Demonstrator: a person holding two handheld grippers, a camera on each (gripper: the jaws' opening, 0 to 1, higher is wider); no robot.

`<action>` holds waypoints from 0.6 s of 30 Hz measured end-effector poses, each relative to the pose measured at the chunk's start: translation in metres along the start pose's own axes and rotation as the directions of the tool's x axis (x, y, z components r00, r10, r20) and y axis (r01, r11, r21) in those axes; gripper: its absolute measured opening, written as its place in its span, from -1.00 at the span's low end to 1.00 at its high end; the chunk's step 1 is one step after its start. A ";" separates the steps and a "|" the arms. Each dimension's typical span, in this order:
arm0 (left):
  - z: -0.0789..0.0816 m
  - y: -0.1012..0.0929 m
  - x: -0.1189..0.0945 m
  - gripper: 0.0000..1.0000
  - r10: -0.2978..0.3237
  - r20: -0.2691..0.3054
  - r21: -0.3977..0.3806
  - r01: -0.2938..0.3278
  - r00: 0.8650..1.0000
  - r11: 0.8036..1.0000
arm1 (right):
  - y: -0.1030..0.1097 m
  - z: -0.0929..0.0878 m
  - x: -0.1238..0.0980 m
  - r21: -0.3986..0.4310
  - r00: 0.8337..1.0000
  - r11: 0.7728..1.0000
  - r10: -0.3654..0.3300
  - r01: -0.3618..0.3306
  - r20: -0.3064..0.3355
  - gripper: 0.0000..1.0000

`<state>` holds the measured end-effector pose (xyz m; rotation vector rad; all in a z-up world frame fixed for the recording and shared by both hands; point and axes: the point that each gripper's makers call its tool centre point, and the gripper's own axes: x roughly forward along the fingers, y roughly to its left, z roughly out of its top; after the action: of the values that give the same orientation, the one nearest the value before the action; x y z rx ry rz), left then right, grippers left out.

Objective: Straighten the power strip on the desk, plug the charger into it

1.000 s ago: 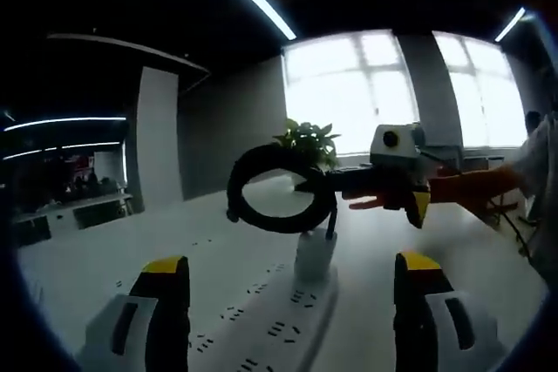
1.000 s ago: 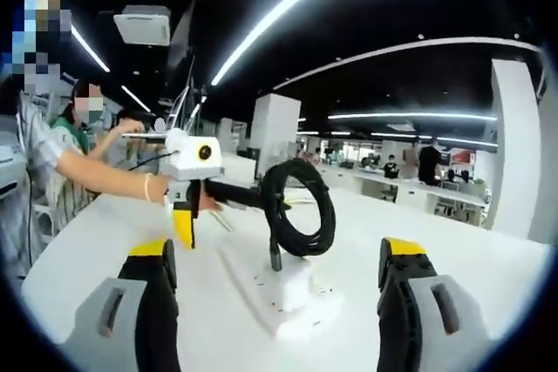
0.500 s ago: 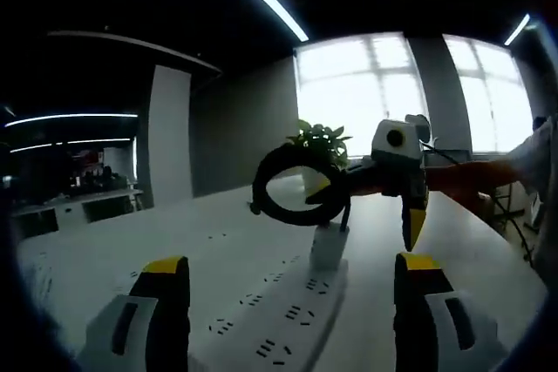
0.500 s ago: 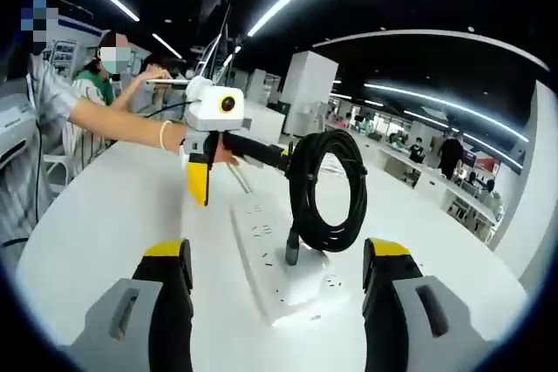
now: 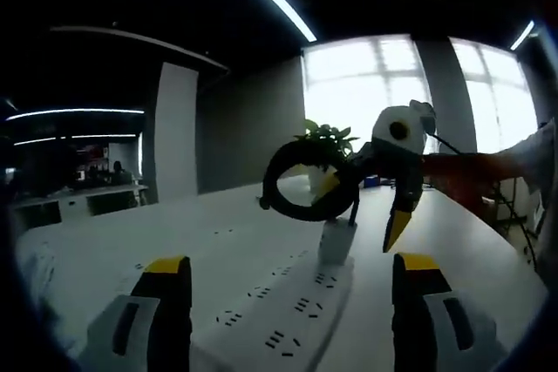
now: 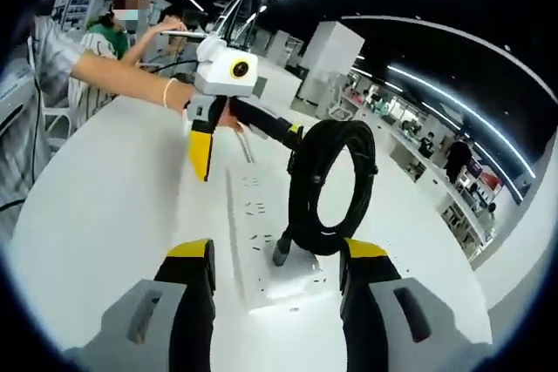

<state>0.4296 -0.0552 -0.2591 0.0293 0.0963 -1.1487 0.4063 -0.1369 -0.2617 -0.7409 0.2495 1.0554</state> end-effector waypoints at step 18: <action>0.000 0.008 -0.004 0.89 0.032 0.028 -0.044 -0.031 0.999 0.999 | -0.006 -0.013 0.010 0.060 0.997 0.998 0.032 -0.028 -0.070 -0.29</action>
<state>0.4356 -0.0476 -0.2593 -0.0246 0.0954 -1.1150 0.4180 -0.1397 -0.2741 -0.7241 0.3518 1.0474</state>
